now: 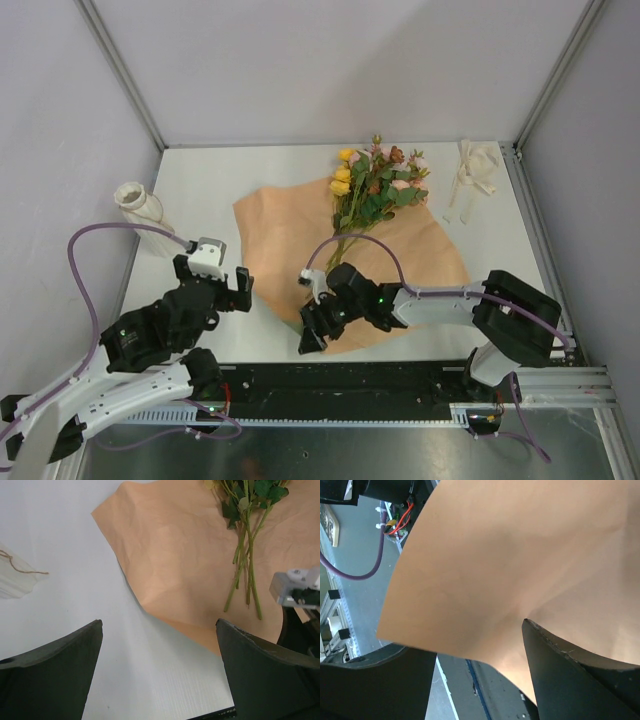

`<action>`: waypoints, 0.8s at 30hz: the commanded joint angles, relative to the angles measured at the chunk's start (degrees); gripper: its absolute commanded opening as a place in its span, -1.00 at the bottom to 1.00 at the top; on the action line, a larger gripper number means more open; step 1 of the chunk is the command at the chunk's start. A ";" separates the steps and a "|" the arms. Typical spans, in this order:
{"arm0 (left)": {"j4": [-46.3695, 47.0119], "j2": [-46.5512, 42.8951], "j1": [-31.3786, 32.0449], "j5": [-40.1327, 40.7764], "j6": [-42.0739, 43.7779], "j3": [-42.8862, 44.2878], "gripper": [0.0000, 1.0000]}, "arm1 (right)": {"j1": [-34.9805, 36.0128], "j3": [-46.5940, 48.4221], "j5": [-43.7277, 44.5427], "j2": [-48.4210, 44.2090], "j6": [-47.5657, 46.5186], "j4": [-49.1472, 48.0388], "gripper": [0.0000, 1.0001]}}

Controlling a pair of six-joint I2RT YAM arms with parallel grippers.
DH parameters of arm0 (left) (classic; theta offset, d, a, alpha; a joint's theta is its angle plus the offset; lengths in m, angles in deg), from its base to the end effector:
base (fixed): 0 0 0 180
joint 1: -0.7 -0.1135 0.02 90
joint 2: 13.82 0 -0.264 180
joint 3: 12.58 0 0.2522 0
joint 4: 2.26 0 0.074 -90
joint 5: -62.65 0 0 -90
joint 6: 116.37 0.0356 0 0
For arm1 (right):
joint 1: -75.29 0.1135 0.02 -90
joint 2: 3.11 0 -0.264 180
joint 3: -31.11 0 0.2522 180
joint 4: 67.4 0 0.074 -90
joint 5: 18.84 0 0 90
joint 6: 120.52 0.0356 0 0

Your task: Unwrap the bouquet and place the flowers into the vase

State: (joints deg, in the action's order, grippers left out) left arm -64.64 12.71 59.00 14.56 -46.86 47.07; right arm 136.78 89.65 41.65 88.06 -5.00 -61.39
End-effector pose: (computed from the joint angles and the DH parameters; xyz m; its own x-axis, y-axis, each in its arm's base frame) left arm 0.0637 -0.0579 0.3201 -0.3550 0.0791 -0.9315 0.2164 0.9763 0.0004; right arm 0.1372 0.2894 0.1759 -0.6776 -0.4619 -0.5724 -0.7274 0.3062 0.6141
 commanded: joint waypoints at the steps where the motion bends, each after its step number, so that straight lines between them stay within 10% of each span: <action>1: 0.58 0.78 -0.28 1.98 0.57 0.34 0.99 | 3.40 -0.39 5.07 -2.45 3.00 -2.62 0.45; 24: 0.59 0.83 -0.27 2.23 0.22 0.34 0.99 | 4.07 -1.20 8.11 -1.42 19.13 -17.45 0.08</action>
State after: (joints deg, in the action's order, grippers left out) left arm -64.64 13.25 59.00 15.15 -46.86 47.07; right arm 141.72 88.68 47.72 87.36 11.89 -73.91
